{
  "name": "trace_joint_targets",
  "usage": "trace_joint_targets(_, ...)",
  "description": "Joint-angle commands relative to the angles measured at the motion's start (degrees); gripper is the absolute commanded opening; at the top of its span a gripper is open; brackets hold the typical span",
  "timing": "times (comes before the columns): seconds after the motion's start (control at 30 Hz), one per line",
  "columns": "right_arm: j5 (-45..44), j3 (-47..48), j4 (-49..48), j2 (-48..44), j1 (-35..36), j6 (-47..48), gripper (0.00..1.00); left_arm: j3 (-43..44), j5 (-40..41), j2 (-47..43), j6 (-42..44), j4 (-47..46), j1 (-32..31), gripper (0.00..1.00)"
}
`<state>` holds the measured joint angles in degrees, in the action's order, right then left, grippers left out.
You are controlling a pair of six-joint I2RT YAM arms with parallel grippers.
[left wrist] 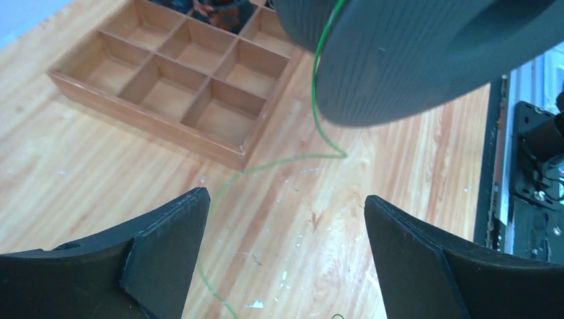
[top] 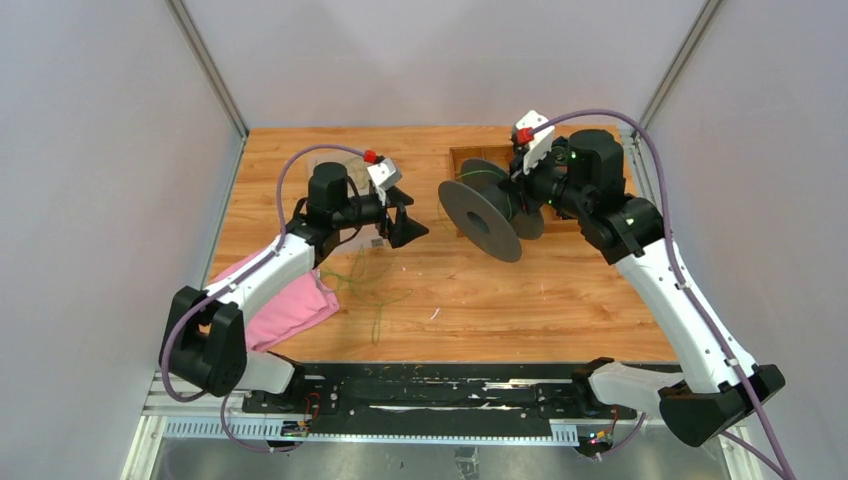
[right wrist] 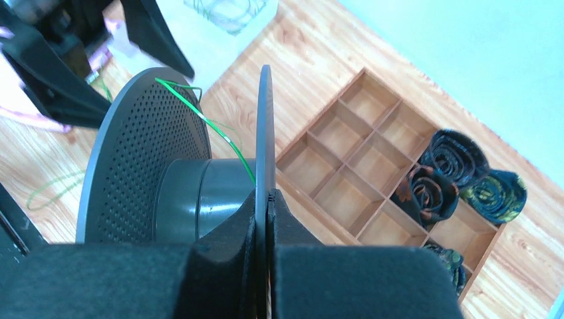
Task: Wrap the cables
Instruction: Wrap the cable around the cable reel.
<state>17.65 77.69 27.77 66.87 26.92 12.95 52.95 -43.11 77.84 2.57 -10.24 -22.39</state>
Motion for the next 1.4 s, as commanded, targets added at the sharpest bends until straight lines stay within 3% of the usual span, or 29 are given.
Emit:
trace_joint_targets(0.0,-0.3,7.1,2.4,0.0,-0.5,-4.4,0.01,-1.0,-5.7,2.4,0.8,-4.2,-0.5,0.94)
trace_joint_targets(0.13,-0.8,9.7,3.3,0.8,-0.6,-7.0,0.01,-1.4,-5.5,5.2,2.7,-6.3,-3.9,0.96)
trace_joint_targets(0.43,-0.5,13.4,4.6,2.3,-0.9,-10.0,0.01,-6.1,-0.2,11.2,5.0,-26.4,-8.7,0.94)
trace_joint_targets(0.73,0.7,15.9,5.9,2.9,-1.8,-11.7,0.01,-10.1,-0.8,19.7,-2.2,-50.4,-8.7,0.83)
trace_joint_targets(1.03,0.8,18.5,7.7,2.9,-2.4,-11.7,0.01,-6.1,2.7,20.7,4.5,-39.0,-9.5,0.76)
trace_joint_targets(1.37,1.7,20.3,8.7,3.1,-3.6,-13.1,0.01,-3.3,2.2,23.5,11.4,-34.6,-10.9,0.64)
